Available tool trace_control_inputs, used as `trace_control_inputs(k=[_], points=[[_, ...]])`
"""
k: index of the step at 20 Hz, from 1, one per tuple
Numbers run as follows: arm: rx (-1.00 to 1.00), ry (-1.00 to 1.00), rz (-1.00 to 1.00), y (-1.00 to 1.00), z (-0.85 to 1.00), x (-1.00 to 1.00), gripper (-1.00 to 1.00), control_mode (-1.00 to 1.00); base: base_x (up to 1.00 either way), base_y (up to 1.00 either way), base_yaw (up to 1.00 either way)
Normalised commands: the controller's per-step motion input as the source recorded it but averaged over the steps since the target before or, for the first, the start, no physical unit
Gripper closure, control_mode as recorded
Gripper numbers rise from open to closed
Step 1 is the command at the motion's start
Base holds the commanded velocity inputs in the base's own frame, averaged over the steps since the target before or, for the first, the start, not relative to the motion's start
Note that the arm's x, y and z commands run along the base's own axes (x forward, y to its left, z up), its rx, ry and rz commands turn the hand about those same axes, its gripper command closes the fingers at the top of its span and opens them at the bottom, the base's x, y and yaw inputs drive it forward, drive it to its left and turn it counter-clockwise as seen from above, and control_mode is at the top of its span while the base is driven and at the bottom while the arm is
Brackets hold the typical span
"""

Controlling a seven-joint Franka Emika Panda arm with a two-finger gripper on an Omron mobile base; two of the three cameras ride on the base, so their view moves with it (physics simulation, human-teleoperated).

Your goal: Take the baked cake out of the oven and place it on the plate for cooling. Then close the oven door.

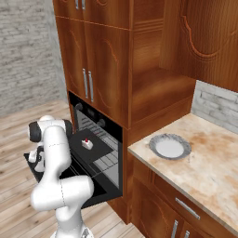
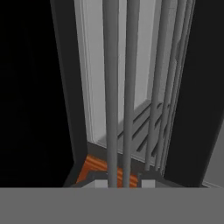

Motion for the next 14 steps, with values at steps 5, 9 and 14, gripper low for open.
trace_control_inputs(k=[5,9,14], points=[[0.02,0.0,0.0,0.17,-0.2,-0.26,1.0,-1.0,0.0,0.0,0.0],[0.04,0.0,0.0,0.1,-0.17,-0.17,1.0,-1.0,0.0,0.0,0.0],[0.06,0.0,0.0,0.08,-0.1,-0.15,1.0,-1.0,0.0,0.0,0.0]])
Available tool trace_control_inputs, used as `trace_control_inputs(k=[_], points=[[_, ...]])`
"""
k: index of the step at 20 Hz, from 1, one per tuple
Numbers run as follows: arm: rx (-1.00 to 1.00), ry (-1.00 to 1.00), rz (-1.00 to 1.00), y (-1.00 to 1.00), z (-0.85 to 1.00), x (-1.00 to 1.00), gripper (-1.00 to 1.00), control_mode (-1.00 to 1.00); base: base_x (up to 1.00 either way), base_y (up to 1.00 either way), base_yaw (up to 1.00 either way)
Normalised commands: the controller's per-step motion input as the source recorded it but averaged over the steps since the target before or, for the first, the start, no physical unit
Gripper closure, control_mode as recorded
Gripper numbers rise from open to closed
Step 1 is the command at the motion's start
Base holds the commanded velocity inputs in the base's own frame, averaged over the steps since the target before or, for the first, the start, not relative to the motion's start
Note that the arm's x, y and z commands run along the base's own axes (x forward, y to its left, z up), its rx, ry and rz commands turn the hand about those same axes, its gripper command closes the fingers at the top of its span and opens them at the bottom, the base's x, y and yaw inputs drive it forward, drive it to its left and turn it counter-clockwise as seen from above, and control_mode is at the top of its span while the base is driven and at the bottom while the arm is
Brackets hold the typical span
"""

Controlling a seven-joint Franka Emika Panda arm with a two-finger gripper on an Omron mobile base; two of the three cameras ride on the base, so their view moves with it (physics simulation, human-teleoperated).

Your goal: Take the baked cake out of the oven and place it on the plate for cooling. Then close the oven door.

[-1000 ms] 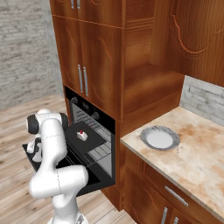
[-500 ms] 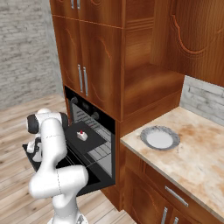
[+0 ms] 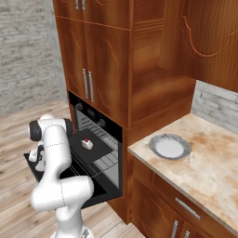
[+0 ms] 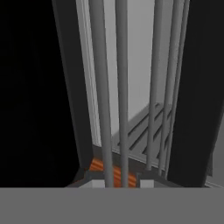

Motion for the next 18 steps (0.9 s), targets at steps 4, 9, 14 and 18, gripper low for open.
trace_control_inputs(k=[4,9,14,18], points=[[0.04,0.0,0.0,0.16,-0.09,-0.26,-1.0,-1.0,0.0,0.0,0.0],[0.03,0.0,0.0,0.15,-0.1,-0.26,-1.0,-1.0,0.0,0.0,0.0],[0.04,0.0,0.0,0.04,-0.07,-0.24,-1.0,-1.0,0.0,0.0,0.0],[0.05,0.0,0.0,0.11,0.07,-0.13,-1.0,-1.0,0.0,0.0,0.0]])
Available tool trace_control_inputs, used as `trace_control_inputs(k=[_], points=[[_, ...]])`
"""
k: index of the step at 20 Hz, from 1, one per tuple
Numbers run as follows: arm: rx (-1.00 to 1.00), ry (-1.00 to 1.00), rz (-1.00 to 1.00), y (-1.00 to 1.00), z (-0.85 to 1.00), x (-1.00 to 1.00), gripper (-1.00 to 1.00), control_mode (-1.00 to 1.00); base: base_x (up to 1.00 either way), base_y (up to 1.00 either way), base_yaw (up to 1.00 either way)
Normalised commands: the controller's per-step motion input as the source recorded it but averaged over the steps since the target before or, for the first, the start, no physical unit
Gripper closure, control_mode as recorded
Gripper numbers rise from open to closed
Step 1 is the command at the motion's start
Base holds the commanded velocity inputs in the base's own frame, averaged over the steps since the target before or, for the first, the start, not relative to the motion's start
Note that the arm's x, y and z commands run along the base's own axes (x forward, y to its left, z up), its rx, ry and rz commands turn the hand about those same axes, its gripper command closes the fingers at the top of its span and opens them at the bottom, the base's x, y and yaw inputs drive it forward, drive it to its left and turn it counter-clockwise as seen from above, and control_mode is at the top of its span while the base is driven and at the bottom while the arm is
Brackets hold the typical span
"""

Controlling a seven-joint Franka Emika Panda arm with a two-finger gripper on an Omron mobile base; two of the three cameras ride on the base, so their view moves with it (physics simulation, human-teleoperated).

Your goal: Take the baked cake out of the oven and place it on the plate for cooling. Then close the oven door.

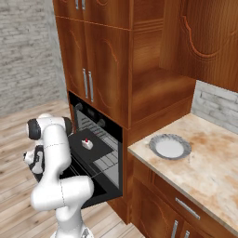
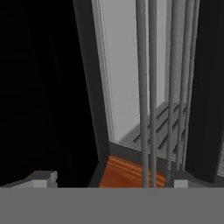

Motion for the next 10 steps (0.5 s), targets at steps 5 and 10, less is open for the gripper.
trace_control_inputs(k=[5,10], points=[[0.07,0.0,0.0,0.19,0.28,-0.09,-1.0,-1.0,0.0,0.0,0.0],[0.05,0.0,-0.01,0.05,0.28,-0.01,-1.0,-1.0,0.0,0.0,0.0]])
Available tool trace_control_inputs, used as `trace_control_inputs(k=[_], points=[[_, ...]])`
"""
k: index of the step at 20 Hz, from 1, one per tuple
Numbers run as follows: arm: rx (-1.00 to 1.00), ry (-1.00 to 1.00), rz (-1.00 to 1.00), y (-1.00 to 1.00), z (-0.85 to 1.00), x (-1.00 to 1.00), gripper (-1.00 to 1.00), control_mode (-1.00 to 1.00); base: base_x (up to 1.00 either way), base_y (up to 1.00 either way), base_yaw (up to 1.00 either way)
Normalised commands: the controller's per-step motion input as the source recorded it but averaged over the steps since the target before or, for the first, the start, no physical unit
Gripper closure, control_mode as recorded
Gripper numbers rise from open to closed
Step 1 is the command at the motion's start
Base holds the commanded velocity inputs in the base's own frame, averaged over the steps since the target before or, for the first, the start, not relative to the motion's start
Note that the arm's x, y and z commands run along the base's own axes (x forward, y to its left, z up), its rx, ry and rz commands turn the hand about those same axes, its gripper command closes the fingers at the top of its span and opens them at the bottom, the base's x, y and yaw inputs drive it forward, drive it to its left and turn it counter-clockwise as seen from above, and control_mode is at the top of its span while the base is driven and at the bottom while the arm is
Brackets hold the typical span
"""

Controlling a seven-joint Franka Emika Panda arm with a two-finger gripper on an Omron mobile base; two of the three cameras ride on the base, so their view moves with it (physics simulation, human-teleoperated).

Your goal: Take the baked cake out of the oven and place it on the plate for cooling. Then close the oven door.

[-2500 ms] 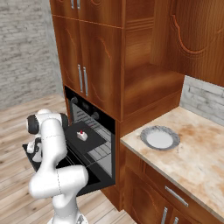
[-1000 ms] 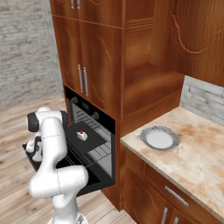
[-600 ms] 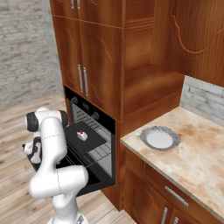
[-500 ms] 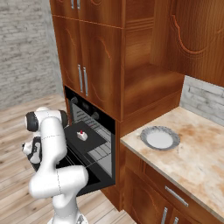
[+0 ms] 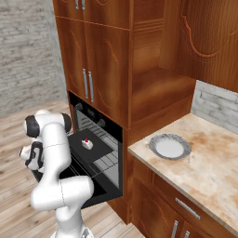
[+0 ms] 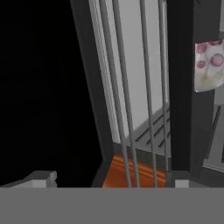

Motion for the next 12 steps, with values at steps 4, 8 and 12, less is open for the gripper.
trace_control_inputs(k=[4,8,12], points=[[0.04,0.0,-0.06,0.0,0.31,0.0,-1.0,-1.0,0.0,0.0,0.0],[0.09,0.0,-0.19,0.0,0.37,0.0,-1.0,-1.0,0.0,0.0,0.0],[0.12,-0.01,-0.25,0.0,0.44,-0.01,-1.0,-1.0,0.0,0.0,0.0]])
